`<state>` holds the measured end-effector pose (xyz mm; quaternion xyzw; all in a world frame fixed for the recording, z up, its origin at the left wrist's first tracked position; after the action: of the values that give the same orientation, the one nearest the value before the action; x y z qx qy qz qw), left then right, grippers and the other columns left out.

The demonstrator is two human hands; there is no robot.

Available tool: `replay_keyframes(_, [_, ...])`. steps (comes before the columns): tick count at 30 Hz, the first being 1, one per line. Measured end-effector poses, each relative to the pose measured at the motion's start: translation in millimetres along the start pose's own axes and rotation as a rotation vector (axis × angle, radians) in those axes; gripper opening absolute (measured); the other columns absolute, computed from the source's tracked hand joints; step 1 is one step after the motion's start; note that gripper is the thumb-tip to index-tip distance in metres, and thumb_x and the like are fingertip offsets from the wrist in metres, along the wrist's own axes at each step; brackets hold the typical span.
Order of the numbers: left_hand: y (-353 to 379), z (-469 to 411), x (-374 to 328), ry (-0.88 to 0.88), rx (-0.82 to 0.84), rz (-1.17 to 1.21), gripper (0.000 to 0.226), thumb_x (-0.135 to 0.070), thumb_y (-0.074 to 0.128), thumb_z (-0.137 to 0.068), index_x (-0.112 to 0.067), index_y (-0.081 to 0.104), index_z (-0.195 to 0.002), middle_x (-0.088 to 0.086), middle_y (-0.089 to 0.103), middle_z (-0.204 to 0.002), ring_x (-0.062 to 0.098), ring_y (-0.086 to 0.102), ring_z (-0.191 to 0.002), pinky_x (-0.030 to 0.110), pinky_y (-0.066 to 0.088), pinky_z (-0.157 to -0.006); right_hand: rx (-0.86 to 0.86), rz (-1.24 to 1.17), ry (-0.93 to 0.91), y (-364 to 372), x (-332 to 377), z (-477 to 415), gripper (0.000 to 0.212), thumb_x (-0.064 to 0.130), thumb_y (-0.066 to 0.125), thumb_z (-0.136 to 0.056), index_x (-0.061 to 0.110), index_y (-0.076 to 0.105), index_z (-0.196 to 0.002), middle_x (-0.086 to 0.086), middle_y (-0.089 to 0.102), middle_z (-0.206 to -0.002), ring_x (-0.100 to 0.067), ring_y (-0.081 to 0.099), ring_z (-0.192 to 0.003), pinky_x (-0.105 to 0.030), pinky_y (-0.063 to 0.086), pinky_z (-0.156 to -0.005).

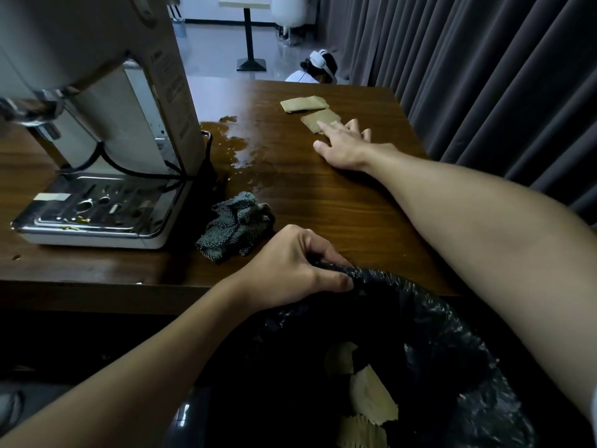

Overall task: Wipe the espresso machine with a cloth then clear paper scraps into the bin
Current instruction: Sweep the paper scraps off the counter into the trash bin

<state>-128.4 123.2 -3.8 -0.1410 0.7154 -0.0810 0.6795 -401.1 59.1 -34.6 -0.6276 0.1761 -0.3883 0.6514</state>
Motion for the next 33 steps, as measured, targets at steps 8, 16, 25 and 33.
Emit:
replay_keyframes(8, [2, 0, -3, 0.021, -0.021, -0.006, 0.03, -0.017, 0.088, -0.072, -0.044, 0.077, -0.067, -0.014, 0.077, -0.079, 0.001, 0.071, -0.07, 0.012, 0.052, -0.064, 0.017, 0.028, -0.041, -1, -5, 1, 0.071, 0.074, 0.017, -0.084, 0.049, 0.004, -0.149, 0.01, 0.004, -0.163, -0.019, 0.001, -0.15, -0.055, 0.007, -0.117])
replay_keyframes(16, [4, 0, -5, 0.035, -0.016, 0.02, 0.026, -0.023, 0.087, -0.071, -0.047, 0.076, -0.068, -0.018, 0.075, -0.077, -0.002, 0.07, -0.069, 0.01, 0.049, -0.062, -0.042, 0.075, -0.058, -7, -1, -9, 0.073, 0.069, 0.02, -0.087, 0.039, 0.008, -0.152, 0.006, 0.004, -0.164, -0.024, -0.003, -0.15, -0.058, 0.004, -0.116])
replay_keyframes(25, [3, -1, -6, 0.066, -0.026, 0.0, 0.027, -0.024, 0.085, -0.071, -0.048, 0.075, -0.067, -0.019, 0.075, -0.079, -0.003, 0.07, -0.071, 0.009, 0.049, -0.064, -0.002, 0.029, -0.11, 0, 4, -15, 0.065, 0.061, 0.021, -0.096, 0.036, 0.004, -0.154, 0.01, -0.003, -0.163, -0.011, -0.007, -0.149, -0.05, -0.004, -0.117])
replay_keyframes(33, [4, 0, -3, 0.067, -0.021, 0.007, 0.015, -0.036, 0.084, -0.067, -0.049, 0.075, -0.069, -0.02, 0.075, -0.079, -0.004, 0.07, -0.07, 0.009, 0.049, -0.063, -0.069, 0.059, -0.124, -16, 13, -1, 0.052, 0.046, 0.022, -0.1, 0.027, 0.039, -0.144, -0.001, 0.029, -0.148, -0.024, 0.021, -0.14, -0.053, 0.015, -0.111])
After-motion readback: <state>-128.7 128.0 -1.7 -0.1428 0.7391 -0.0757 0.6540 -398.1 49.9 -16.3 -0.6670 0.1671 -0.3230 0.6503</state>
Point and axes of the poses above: each hand's wrist, its own z-axis away from the middle knuckle, its own y-axis out of the palm, x = y × z, the point moved 9 cm from there along -z, towards the middle knuckle
